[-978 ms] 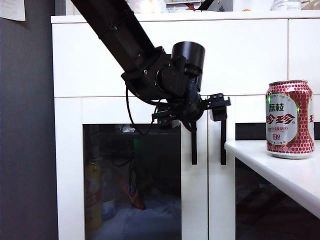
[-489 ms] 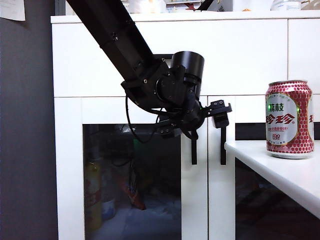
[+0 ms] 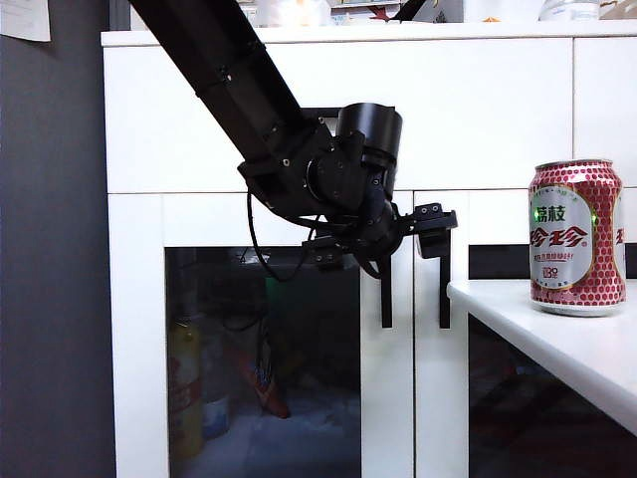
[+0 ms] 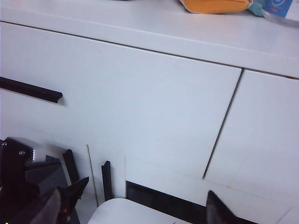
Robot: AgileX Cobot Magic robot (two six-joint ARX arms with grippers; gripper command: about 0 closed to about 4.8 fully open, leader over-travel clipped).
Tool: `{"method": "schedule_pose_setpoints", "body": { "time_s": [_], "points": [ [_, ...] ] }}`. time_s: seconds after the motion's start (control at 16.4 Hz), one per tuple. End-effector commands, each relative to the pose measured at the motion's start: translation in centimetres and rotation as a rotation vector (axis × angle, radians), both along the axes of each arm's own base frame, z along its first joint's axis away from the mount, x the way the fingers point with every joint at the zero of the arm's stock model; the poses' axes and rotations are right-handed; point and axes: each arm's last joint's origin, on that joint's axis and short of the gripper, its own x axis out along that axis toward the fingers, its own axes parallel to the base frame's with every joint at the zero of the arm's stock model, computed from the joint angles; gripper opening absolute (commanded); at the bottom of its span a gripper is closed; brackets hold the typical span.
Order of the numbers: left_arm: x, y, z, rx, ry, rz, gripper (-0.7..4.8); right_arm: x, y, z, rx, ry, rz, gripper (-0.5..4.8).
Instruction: Open the left door of the white cabinet, pick up a can of beverage from the table on the right, place it inside the cabinet, and finally close the cabinet door.
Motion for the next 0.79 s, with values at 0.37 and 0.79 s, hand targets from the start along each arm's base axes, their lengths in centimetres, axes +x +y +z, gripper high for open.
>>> {"method": "schedule_pose_setpoints", "body": {
  "time_s": [0.37, 0.79],
  "points": [
    [0.4, 0.3, 0.7, -0.021, -0.018, -0.054, 1.36, -0.1, 0.0, 0.2, -0.003, -0.014, -0.003, 4.00],
    [-1.7, -2.2, 0.7, -0.039, -0.005, -0.219, -0.05, -0.1, -0.3, 0.1, -0.002, -0.011, -0.014, 4.00]
  ]
}}
